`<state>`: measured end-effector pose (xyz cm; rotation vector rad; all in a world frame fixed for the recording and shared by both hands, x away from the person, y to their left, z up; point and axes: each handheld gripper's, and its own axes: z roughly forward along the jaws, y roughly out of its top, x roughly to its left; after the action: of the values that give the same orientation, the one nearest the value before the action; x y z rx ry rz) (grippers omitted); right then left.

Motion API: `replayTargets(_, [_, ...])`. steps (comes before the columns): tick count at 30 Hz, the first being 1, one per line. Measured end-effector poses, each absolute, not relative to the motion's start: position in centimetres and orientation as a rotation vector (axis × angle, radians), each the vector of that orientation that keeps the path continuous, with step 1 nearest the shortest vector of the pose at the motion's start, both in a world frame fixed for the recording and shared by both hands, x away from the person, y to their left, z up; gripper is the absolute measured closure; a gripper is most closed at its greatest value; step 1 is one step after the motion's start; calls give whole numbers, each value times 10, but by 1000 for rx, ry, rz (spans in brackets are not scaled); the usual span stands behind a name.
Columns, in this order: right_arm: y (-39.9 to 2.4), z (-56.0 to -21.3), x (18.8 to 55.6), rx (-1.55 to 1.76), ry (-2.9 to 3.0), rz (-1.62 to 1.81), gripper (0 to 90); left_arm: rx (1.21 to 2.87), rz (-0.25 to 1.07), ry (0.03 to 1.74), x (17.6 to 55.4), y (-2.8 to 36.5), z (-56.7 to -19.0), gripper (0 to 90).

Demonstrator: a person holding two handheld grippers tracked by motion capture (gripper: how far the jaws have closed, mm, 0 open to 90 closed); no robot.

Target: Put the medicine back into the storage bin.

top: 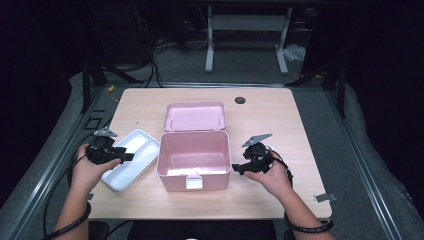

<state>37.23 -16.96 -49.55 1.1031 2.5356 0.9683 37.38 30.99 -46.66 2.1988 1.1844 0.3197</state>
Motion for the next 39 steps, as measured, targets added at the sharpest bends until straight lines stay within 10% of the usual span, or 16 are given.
replayTargets(39, [-216, -472, 431, 1095, 2669, 586, 300, 2253, 288, 1216, 371, 307, -461, 434])
